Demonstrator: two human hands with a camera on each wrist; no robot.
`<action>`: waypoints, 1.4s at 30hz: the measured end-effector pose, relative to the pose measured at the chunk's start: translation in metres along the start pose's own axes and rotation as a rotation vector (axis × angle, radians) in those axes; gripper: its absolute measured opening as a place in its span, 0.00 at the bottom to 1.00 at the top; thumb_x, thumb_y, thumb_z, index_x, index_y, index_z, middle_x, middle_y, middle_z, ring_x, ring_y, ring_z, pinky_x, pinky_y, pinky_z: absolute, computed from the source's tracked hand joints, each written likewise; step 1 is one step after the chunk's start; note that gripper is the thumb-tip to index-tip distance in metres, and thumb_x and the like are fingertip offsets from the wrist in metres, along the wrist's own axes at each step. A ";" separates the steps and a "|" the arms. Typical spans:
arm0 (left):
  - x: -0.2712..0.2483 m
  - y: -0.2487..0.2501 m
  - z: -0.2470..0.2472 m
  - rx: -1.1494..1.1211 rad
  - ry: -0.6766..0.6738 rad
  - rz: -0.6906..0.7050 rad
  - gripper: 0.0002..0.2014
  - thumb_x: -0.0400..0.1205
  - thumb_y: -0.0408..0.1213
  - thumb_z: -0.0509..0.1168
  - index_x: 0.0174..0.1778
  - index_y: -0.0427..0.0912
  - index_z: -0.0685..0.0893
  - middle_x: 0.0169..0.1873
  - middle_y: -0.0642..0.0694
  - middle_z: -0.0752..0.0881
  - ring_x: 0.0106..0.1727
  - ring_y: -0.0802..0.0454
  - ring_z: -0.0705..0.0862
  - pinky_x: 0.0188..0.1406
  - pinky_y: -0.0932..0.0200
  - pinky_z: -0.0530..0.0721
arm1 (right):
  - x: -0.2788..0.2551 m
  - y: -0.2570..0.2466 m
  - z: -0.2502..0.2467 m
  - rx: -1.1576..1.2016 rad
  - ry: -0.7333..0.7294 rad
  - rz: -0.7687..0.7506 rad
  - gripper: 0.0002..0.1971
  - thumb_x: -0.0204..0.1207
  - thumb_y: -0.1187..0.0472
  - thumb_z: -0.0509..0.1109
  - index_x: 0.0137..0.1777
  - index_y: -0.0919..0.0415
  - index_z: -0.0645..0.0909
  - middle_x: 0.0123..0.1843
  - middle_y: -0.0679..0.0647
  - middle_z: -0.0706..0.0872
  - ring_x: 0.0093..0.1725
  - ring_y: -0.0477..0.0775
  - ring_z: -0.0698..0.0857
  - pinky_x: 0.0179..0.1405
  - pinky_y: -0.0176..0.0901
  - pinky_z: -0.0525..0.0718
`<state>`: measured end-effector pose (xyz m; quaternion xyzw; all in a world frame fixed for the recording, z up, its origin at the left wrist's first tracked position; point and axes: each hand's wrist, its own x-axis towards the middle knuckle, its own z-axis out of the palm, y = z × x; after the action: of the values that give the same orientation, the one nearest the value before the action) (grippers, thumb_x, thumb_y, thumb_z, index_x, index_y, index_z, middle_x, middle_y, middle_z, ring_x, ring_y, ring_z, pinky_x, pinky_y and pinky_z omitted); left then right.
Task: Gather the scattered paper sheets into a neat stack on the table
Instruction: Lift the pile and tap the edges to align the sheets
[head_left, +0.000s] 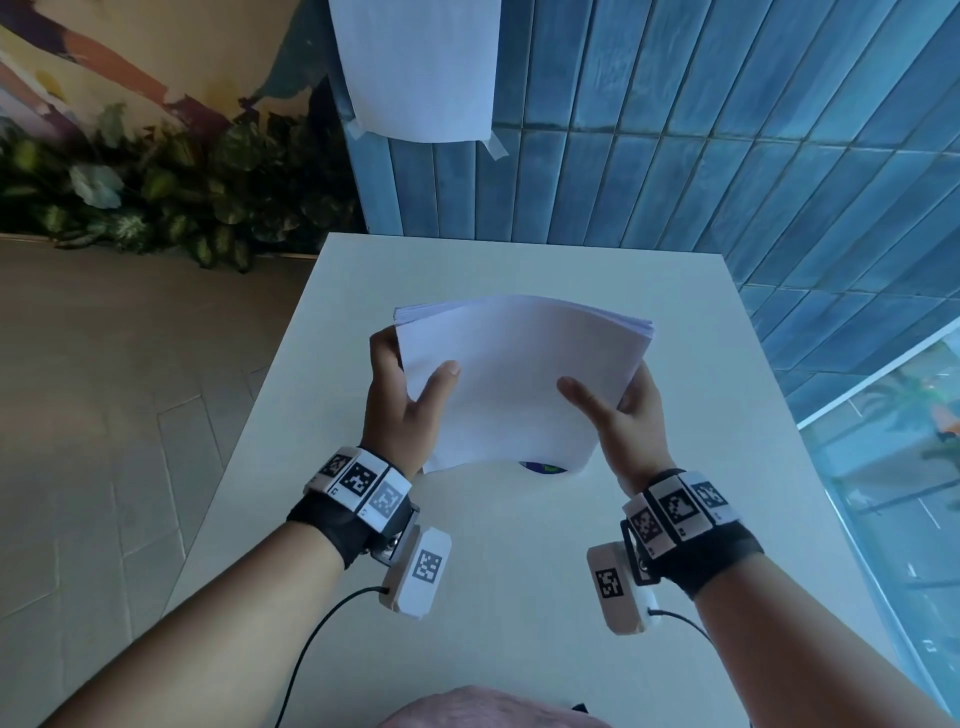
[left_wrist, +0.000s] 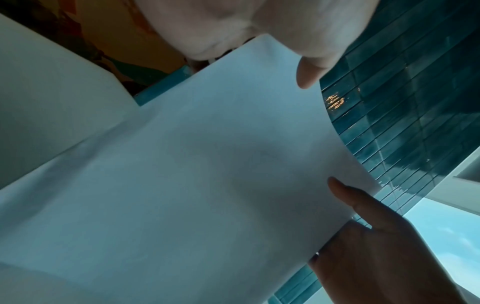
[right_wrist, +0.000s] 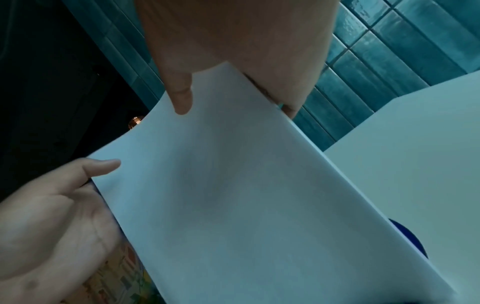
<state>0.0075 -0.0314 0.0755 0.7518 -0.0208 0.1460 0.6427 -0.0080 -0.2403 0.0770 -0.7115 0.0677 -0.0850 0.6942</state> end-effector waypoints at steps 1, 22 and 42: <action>0.002 0.003 -0.002 -0.008 0.000 0.011 0.22 0.73 0.38 0.66 0.61 0.45 0.68 0.54 0.59 0.80 0.55 0.68 0.82 0.56 0.67 0.78 | 0.000 -0.004 -0.002 -0.005 0.006 -0.014 0.22 0.65 0.60 0.79 0.58 0.53 0.80 0.55 0.54 0.90 0.54 0.54 0.89 0.56 0.57 0.88; 0.024 0.011 -0.013 0.310 -0.029 0.281 0.13 0.82 0.32 0.59 0.63 0.43 0.74 0.55 0.51 0.80 0.46 0.32 0.81 0.48 0.51 0.78 | 0.022 -0.023 -0.010 -0.344 0.131 -0.380 0.12 0.77 0.61 0.72 0.58 0.48 0.80 0.50 0.21 0.83 0.53 0.20 0.78 0.52 0.17 0.72; 0.002 -0.020 -0.002 0.050 -0.121 -0.066 0.15 0.80 0.36 0.60 0.60 0.49 0.67 0.55 0.48 0.82 0.58 0.47 0.83 0.59 0.54 0.80 | 0.015 0.006 -0.005 -0.115 0.046 -0.045 0.09 0.76 0.62 0.74 0.54 0.56 0.80 0.52 0.56 0.89 0.49 0.52 0.87 0.47 0.45 0.84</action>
<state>0.0136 -0.0255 0.0569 0.7752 -0.0312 0.0797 0.6259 0.0057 -0.2489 0.0711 -0.7493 0.0726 -0.1130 0.6485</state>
